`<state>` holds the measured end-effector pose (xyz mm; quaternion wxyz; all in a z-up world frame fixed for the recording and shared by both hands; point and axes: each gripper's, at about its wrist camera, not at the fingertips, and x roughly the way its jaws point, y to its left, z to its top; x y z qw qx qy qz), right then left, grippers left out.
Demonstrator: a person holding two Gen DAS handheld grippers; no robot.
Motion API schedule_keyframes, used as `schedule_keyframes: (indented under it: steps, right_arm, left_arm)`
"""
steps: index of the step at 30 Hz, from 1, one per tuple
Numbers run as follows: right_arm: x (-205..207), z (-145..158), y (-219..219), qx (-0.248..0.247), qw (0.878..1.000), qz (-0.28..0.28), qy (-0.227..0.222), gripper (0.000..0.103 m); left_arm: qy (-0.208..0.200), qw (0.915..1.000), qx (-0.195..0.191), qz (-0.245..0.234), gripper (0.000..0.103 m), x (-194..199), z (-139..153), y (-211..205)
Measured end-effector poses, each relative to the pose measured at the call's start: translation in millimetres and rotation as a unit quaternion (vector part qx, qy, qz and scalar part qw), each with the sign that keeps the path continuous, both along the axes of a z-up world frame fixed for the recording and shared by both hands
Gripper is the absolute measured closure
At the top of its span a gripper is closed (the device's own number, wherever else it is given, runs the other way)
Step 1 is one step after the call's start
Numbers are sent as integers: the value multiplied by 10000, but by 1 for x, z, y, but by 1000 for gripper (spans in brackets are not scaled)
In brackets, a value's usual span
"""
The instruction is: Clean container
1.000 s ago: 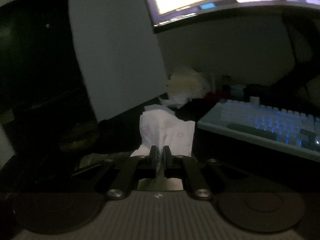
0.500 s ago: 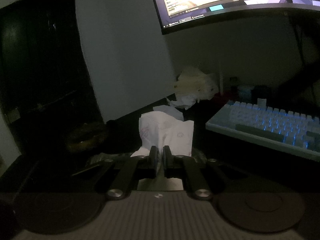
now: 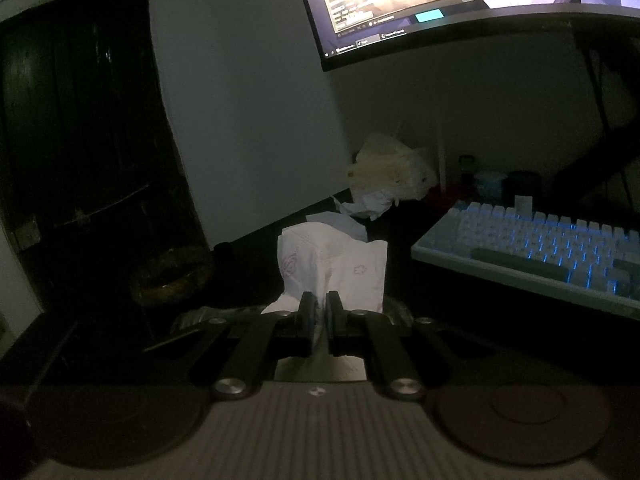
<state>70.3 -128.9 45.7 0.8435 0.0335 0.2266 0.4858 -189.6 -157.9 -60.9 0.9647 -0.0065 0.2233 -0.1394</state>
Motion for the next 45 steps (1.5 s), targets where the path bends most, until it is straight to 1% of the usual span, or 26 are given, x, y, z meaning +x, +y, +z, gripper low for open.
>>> schedule_keyframes:
  steps: [1,2,3,6,10,15,26,30,45]
  right_arm:
    - [0,0,0,0,10000,2,-5,95]
    - [0,0,0,1,10000,3,-4,95]
    - [0,0,0,1,10000,5,1,95]
    - [0,0,0,3,10000,0,-2,95]
    - [0,0,0,7,10000,-5,0,95]
    - [0,0,0,-1,10000,-11,-1,95]
    - [-2,1,0,-34,10000,-25,-14,95]
    - [-5,2,2,21,9999,139,18,95]
    - [-6,2,3,22,9998,179,-4,95]
  left_arm:
    - [16,10000,-22,14,26,-33,6,-22]
    - [17,10000,-20,13,26,-37,7,-25]
    - [14,10000,-13,9,26,-35,7,-25]
    - [-13,10000,-8,-8,26,19,3,8]
    - [-13,10000,-20,30,26,13,3,-1]
    - [-13,10000,-15,6,26,28,1,11]
    - [-16,10000,-9,6,26,30,0,13]
    - [-19,10000,-4,6,26,31,-1,14]
    - [-29,10000,15,-6,25,35,-3,21]
